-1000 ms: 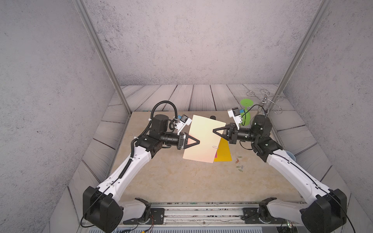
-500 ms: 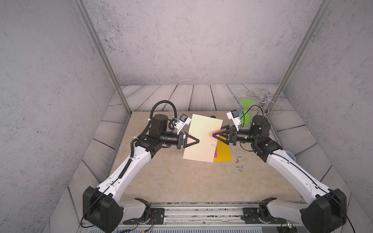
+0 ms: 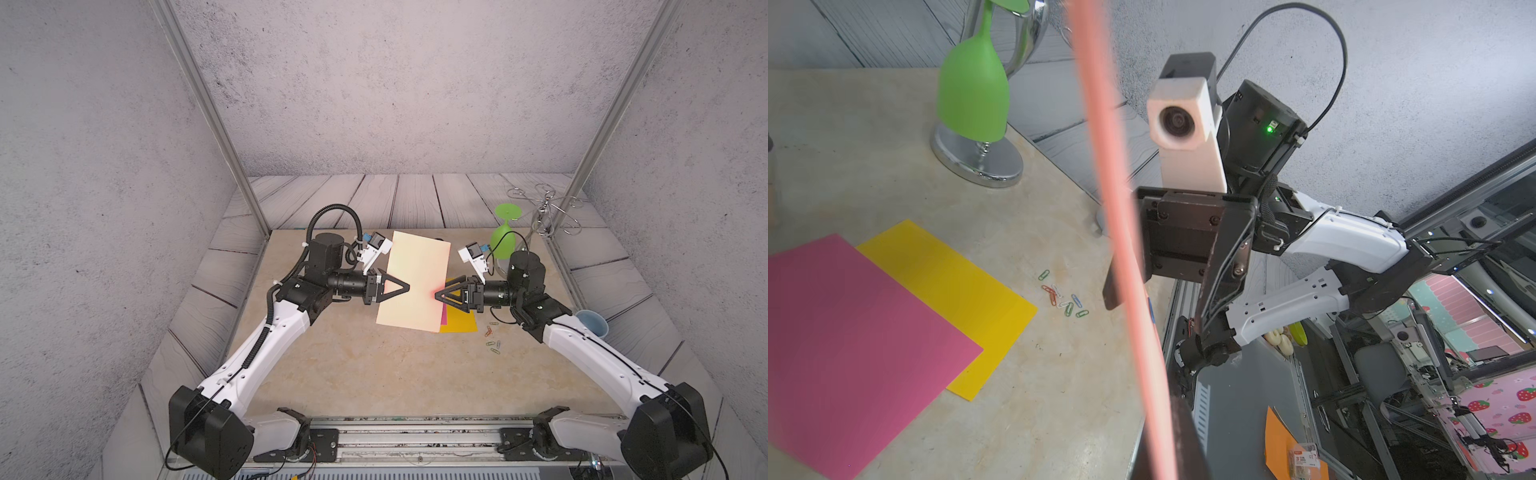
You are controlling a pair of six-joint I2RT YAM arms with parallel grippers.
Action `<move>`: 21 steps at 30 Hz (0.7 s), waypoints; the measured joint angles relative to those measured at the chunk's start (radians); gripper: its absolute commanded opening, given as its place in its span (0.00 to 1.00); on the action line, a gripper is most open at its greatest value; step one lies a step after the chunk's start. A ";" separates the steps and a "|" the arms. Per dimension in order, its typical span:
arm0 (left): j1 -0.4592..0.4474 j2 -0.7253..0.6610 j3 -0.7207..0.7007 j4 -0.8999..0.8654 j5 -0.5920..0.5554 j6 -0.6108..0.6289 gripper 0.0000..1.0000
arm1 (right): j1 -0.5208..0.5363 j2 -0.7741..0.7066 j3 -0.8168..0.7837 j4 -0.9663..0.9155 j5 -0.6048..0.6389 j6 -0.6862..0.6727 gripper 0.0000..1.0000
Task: Unclip the paperclips from the documents
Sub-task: Remove the paper clip from the document.
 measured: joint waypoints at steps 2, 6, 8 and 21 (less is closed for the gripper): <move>0.000 0.000 0.004 -0.007 -0.003 0.007 0.00 | 0.000 -0.001 -0.005 0.011 -0.005 0.008 0.43; 0.000 0.000 0.008 -0.030 -0.011 0.024 0.00 | 0.000 -0.001 -0.018 0.032 -0.007 0.026 0.33; 0.000 0.000 0.011 -0.043 -0.016 0.032 0.00 | 0.000 -0.002 -0.021 0.037 -0.006 0.034 0.30; 0.003 0.000 0.016 -0.074 -0.037 0.055 0.00 | 0.000 -0.016 -0.024 0.047 -0.008 0.049 0.20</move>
